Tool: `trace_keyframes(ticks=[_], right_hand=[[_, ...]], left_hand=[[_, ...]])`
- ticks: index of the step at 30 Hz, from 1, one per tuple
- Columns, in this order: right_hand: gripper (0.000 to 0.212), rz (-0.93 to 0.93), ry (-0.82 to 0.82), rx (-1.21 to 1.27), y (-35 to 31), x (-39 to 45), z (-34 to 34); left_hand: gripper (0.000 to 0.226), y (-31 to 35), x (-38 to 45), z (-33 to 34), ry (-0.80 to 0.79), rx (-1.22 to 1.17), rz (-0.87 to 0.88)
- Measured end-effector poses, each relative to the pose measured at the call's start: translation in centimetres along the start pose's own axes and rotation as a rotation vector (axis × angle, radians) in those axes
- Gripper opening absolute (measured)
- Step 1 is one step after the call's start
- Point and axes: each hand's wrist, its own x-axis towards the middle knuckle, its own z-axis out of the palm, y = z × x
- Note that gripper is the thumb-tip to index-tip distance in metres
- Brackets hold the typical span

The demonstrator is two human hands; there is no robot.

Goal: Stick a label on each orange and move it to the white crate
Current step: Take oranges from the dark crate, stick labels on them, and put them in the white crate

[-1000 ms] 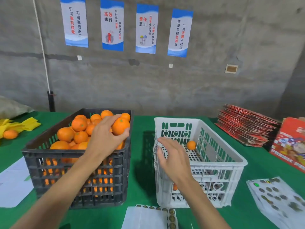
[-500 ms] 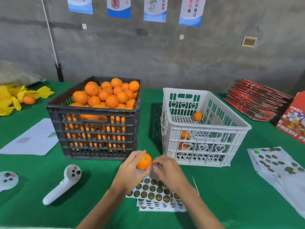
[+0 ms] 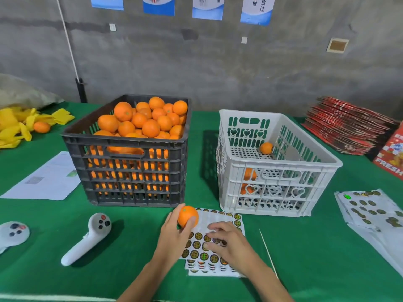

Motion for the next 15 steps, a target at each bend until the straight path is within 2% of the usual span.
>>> trace_keyframes(ticks=[9, 12, 14, 15], right_hand=[[0.037, -0.23, -0.008, -0.26, -0.3, 0.8, -1.1], [0.054, -0.264, -0.047, -0.339, -0.5, 0.9, -1.3], [0.068, -0.191, -0.066, -0.27, -0.2, 0.7, -0.9], [0.069, -0.144, -0.061, -0.203, -0.1, 0.6, -0.7]], left_hand=[[0.061, -0.2, -0.3, 0.0, 0.024, -0.078, -0.032], [0.061, -0.2, -0.3, 0.0, 0.02, -0.083, -0.036], [0.061, -0.2, -0.2, -0.1, 0.02, -0.089, -0.038], [0.061, -0.2, -0.2, -0.1, 0.018, -0.091, -0.039]])
